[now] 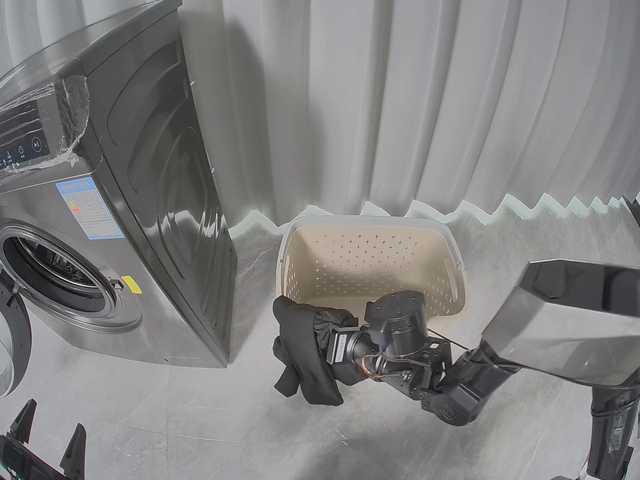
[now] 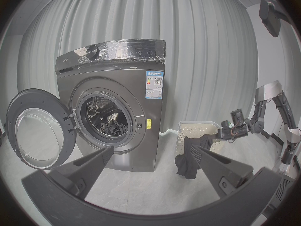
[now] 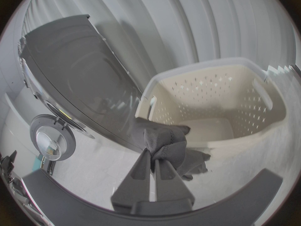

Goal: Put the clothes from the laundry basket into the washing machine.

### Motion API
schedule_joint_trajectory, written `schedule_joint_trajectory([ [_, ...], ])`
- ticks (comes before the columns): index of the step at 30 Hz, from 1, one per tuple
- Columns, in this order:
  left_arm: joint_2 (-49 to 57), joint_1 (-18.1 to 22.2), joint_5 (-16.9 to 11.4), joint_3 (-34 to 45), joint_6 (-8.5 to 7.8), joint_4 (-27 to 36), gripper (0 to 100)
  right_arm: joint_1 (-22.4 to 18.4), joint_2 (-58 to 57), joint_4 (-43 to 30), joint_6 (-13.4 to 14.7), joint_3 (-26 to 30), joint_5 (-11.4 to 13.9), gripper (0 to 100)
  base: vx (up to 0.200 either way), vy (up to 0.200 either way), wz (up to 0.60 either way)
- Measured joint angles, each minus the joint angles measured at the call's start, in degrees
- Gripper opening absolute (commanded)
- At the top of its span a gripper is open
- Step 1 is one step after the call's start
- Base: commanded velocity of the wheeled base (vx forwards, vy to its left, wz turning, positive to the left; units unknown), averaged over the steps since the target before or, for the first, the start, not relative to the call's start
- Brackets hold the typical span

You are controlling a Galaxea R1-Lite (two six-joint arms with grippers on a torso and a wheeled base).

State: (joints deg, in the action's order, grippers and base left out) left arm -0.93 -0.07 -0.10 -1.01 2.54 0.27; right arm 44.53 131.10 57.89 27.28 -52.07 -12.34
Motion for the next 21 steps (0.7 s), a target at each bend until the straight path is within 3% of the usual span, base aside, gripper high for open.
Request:
schedule_joint_trajectory([
  [10,0.0,0.0,0.0,0.0,0.0,0.0,100,-0.1,-14.5,10.0,-5.7,12.8,-0.1,0,0.0,0.0,0.0],
  [21,0.0,0.0,0.0,0.0,-0.07,0.0,100,-1.0,-31.6,11.2,-11.4,18.0,0.4,0,0.0,0.0,0.0],
])
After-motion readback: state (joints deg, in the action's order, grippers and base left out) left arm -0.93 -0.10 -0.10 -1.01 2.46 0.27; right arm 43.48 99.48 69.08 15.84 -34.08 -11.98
